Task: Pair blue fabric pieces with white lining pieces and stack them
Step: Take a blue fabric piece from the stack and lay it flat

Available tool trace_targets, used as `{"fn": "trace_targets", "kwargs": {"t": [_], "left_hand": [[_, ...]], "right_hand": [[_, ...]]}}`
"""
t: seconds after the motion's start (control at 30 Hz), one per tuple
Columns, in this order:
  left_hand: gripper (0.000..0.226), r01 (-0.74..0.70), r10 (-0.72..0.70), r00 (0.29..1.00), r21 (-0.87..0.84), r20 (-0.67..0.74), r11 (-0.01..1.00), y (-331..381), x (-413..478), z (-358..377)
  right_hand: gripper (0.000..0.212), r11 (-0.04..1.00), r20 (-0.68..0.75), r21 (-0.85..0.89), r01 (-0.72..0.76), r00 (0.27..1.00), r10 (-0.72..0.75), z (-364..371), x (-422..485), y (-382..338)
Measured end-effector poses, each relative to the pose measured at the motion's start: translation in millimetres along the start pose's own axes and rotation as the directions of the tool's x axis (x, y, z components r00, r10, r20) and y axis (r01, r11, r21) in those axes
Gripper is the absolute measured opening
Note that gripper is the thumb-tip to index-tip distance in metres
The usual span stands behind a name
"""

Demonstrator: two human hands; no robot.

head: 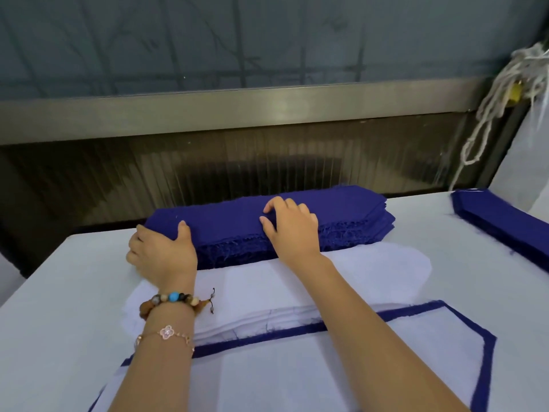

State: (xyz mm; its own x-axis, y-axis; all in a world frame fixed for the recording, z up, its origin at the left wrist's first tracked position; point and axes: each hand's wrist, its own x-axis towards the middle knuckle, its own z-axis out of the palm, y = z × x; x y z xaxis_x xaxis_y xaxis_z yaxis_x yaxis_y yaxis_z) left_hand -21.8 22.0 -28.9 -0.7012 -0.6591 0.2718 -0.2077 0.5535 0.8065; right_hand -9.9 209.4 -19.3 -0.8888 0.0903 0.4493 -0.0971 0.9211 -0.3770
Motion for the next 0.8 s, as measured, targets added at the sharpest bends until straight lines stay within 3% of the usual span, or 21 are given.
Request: {"fn": "trace_targets", "kwargs": {"t": [0.3, 0.47, 0.63, 0.7, 0.8], "left_hand": [[0.041, 0.046, -0.050, 0.997, -0.070, -0.053, 0.996, -4.8, 14.7, -11.8], [0.018, -0.117, 0.114, 0.993, -0.247, -0.026, 0.962, -18.1, 27.4, -17.4], [0.029, -0.044, 0.043, 0.999, -0.352, -0.009, 0.935, -19.7, 28.4, -18.7], [0.041, -0.015, 0.057, 0.994, -0.417, 0.089, 0.909, -19.6, 28.8, -17.5], [0.037, 0.083, 0.077, 0.961, -0.545, 0.265, 0.834, -21.4, 31.0, -14.6]], "right_hand": [[0.025, 1.000, 0.026, 0.005, -0.011, 1.000, 0.011, -1.6, 0.8, -1.4], [0.025, 1.000, 0.032, 0.014, -0.014, 0.999, 0.014, -1.7, 1.4, -1.6], [0.025, 1.000, 0.024, 0.005, -0.014, 1.000, 0.014, 0.1, 1.9, -1.1], [0.025, 1.000, 0.018, 0.006, -0.016, 1.000, 0.016, 0.8, 1.8, -0.8], [0.024, 1.000, 0.012, 0.007, -0.016, 1.000, 0.016, 1.5, 1.7, -1.4]]}}
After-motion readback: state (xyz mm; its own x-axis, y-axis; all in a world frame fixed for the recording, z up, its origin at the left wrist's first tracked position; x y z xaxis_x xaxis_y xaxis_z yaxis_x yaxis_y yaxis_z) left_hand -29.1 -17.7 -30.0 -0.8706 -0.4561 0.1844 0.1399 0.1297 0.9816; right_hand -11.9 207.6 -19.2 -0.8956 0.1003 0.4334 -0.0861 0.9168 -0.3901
